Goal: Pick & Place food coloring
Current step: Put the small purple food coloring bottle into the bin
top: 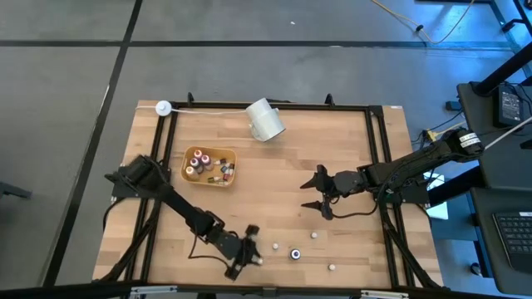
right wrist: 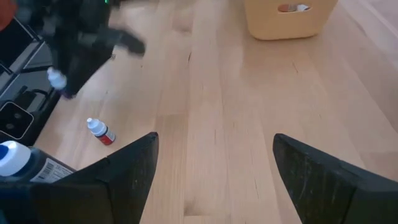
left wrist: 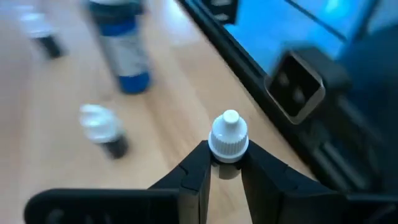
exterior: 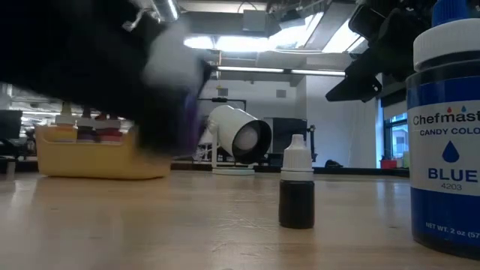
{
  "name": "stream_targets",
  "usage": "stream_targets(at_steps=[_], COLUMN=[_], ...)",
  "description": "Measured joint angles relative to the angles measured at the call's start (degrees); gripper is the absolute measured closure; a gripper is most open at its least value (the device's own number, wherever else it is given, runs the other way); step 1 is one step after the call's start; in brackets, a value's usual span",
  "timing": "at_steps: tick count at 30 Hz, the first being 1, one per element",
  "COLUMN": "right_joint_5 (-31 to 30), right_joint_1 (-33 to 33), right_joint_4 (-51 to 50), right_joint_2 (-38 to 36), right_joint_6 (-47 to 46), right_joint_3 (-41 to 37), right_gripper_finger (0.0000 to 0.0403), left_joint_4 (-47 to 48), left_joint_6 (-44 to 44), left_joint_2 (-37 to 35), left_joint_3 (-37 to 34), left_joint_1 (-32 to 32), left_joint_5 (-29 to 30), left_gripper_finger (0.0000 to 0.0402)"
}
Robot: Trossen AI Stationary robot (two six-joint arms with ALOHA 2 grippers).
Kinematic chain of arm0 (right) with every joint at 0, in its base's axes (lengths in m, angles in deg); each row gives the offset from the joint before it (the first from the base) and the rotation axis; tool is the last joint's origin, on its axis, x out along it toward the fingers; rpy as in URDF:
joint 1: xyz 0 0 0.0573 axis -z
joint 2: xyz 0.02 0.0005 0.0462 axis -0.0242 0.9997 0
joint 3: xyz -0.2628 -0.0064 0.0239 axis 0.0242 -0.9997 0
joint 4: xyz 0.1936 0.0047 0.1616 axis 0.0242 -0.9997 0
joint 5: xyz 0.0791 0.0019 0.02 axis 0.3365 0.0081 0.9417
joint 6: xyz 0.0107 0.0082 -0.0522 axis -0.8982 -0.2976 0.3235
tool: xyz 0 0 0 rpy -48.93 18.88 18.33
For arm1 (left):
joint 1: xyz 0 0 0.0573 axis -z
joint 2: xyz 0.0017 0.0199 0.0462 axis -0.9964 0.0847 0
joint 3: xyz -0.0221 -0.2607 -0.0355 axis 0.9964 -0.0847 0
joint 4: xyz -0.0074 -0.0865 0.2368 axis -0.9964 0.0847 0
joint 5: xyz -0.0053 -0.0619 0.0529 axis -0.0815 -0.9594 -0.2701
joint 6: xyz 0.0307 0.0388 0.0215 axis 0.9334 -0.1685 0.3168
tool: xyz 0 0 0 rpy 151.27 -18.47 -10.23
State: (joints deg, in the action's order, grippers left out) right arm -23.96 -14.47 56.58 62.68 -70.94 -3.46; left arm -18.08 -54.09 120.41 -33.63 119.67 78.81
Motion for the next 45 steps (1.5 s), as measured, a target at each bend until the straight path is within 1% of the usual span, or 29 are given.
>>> stream_targets(at_steps=[4, 6, 10, 12, 13, 15, 17, 22, 24, 27, 32, 38, 41, 45], right_joint_5=[-0.01, 0.01, -0.01, -0.02, -0.01, -0.03, -0.03, -2.45, -4.10, -5.08, -5.08, -5.08, -5.08, -5.06], right_joint_1=[0.00, 0.00, 0.00, 0.00, 0.00, 0.00, 0.00, 0.00, 0.00, 0.00, 0.00, 0.00, 0.00, 0.00], right_joint_4=[0.00, 0.00, 0.04, 0.07, 0.07, 0.11, 0.12, 0.85, 0.87, 0.87, 0.66, 0.50, 0.48, 0.48], right_joint_2=[0.00, 0.00, 0.00, 0.00, 0.00, 0.00, 0.00, 0.00, 0.00, 0.00, 0.00, 0.02, 0.02, 0.02], right_joint_6=[0.13, 0.17, 0.22, 0.36, 0.56, 1.69, 3.06, 5.00, 4.93, 4.94, 5.07, 5.09, 5.09, 5.09], right_joint_3=[0.00, 0.00, 0.00, 0.00, 0.00, 0.00, 0.00, 0.00, 0.00, 0.00, 0.00, 0.00, 0.00, 0.00], right_gripper_finger=[0.0086, 0.0086, 0.0086, 0.0086, 0.0086, 0.0086, 0.0086, 0.0086, 0.0086, 0.0086, 0.0086, 0.0086, 0.0086, 0.0086], left_joint_4=[13.53, 21.73, 38.98, 47.65, 51.49, 58.01, 63.62, 74.30, 76.80, 76.84, 74.78, 73.88, 73.69, 73.48], left_joint_6=[-5.31, -7.29, -14.63, -19.98, -22.48, -26.88, -29.81, -31.06, -31.50, -31.34, -28.11, -25.31, -23.13, -22.87], left_joint_2=[-8.70, -13.82, -24.42, -28.99, -30.92, -34.18, -35.87, -35.76, -34.90, -33.05, -28.51, -23.53, -22.44, -22.30], left_joint_3=[0.00, 0.00, 0.02, 0.02, 0.02, 0.02, 0.02, 0.02, 0.00, 0.00, 0.00, 0.00, 0.00, 0.00], left_joint_1=[-1.69, -2.25, -4.22, -6.25, -7.68, -11.32, -15.64, -27.22, -31.49, -36.02, -38.68, -38.93, -38.93, -38.93], left_joint_5=[4.22, 9.27, 22.32, 25.89, 26.09, 24.33, 22.18, 15.83, 13.07, 9.99, 7.20, 6.97, 6.85, 6.84], left_gripper_finger=[0.0333, 0.0333, 0.0333, 0.0334, 0.0334, 0.0334, 0.0334, 0.0335, 0.0334, 0.0334, 0.0334, 0.0330, 0.0323, 0.0312])
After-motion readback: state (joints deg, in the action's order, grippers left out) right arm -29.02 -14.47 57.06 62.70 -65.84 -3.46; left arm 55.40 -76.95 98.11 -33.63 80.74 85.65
